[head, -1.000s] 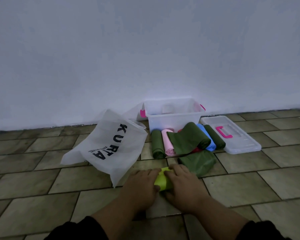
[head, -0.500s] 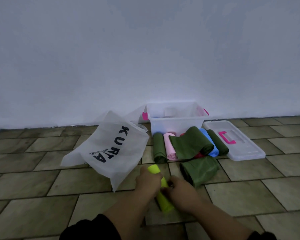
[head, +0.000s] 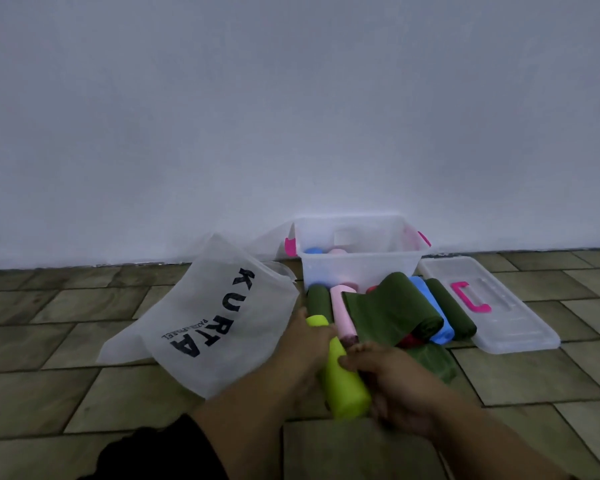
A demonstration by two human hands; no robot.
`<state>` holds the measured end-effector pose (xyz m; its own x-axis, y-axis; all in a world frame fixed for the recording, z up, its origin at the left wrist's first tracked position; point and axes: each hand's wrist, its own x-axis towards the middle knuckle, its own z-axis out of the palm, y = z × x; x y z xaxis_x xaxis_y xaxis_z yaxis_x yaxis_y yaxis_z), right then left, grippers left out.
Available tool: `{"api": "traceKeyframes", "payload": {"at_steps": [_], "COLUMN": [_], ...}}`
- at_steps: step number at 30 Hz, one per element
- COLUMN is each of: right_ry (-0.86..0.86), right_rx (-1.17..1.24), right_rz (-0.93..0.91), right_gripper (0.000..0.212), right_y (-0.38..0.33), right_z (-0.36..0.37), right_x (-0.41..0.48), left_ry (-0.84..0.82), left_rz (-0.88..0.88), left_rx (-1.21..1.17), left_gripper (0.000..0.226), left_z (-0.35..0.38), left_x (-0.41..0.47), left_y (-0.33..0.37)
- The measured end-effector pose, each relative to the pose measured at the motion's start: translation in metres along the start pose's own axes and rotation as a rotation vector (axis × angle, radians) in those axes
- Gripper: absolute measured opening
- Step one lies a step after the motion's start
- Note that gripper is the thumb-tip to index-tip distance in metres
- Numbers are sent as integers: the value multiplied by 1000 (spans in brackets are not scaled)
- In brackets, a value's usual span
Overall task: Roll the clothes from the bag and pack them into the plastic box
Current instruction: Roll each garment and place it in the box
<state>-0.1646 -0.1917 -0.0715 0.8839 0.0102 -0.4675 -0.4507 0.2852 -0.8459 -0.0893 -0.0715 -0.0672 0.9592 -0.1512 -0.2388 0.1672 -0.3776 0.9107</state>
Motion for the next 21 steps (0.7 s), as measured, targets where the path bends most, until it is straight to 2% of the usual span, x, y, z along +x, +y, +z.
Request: {"api": "traceKeyframes", "payload": {"at_steps": [2,5,9,11,14,16,18,19,21], "right_ry": [-3,97,319,488,661,650,483,408,314], "right_rx": [-18,-77,-147,-308,-719,-1102,-1476,-1603,-1645], "right_rz": [4,-44,-264,-360,-293,-155,-8,52,131], "right_gripper": [21,21,19,35,56,48,37,31,21], "right_y": [-32,-84,-154,-180,-195,-194,-191,-190,-188], "right_z": [-13,-33,-57,-72,-81,-81,-74,-71,-70], "right_x": [8,30,86,123,170,187,198,204,221], "left_ry": [-23,9,28,23,-14,-45,-61,-68,-86], "left_rz": [88,166,186,143,63,43,50,50,51], "left_rx": [124,236,355,468,631,661,689,700,717], "left_gripper": [59,58,69,83,91,91,90,89,87], "left_z": [-7,-15,-11,-5,4,5,4,4,2], "left_x": [25,69,124,142,160,162,161,160,159], "left_y": [21,50,74,78,74,72,70,71,72]}}
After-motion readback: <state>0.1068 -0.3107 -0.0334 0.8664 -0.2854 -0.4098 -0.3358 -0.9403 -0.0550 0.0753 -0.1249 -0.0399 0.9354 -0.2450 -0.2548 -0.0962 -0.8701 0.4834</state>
